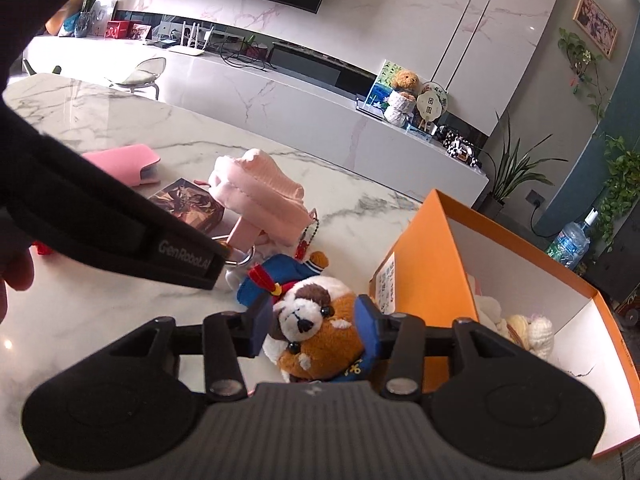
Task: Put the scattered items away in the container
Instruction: 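Move both tools back toward the remaining toys on the table, then grasp the brown-white dog plush with the right tool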
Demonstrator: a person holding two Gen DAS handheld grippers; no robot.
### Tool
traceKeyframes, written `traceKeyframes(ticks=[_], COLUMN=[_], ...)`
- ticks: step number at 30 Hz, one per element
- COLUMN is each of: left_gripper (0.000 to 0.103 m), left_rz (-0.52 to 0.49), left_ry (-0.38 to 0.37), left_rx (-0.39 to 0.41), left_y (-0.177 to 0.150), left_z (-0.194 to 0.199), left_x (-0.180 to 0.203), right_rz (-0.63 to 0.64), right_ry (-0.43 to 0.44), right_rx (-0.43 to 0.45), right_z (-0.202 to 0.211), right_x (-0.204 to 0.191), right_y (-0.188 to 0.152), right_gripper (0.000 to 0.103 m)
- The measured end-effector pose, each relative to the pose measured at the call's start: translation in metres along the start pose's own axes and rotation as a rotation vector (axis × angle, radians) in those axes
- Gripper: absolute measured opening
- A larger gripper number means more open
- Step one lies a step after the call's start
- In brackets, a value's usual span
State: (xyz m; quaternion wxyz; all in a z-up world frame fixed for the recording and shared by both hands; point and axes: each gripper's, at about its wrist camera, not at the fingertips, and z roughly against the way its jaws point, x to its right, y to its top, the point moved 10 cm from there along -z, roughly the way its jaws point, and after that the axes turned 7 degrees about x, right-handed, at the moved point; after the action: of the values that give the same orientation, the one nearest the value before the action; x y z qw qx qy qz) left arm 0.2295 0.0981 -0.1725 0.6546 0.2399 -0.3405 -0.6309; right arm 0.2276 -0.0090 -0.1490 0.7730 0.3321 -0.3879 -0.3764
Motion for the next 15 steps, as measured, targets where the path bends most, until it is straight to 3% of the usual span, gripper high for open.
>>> traceKeyframes(ticks=[3,7,11,13,15], left_gripper=[0.047,0.034,0.020,0.016,0.013], left_rz=[-0.004,-0.007,-0.016,-0.016,-0.016], left_ry=[-0.022,-0.056,-0.067,-0.073,-0.080], left_rx=[-0.015,-0.026,-0.012,0.001,0.012], left_y=[-0.001,-0.005,-0.006,-0.004,0.000], left_z=[-0.008,-0.013,-0.012,-0.008,-0.005], left_x=[0.001,0.005,0.007,0.009,0.010], right_rz=[0.012,0.051,0.116,0.134,0.147], right_ry=[0.007,-0.015,-0.027,-0.049,-0.075], right_rx=[-0.020,-0.025,-0.031,-0.027,-0.023], right_z=[-0.011,-0.021,-0.028,-0.031,-0.031], right_x=[-0.002,-0.005,-0.013,-0.013,-0.010], right_y=[-0.005,-0.009,-0.013,-0.014,-0.015], right_gripper=[0.062,0.063,0.076,0.075,0.062])
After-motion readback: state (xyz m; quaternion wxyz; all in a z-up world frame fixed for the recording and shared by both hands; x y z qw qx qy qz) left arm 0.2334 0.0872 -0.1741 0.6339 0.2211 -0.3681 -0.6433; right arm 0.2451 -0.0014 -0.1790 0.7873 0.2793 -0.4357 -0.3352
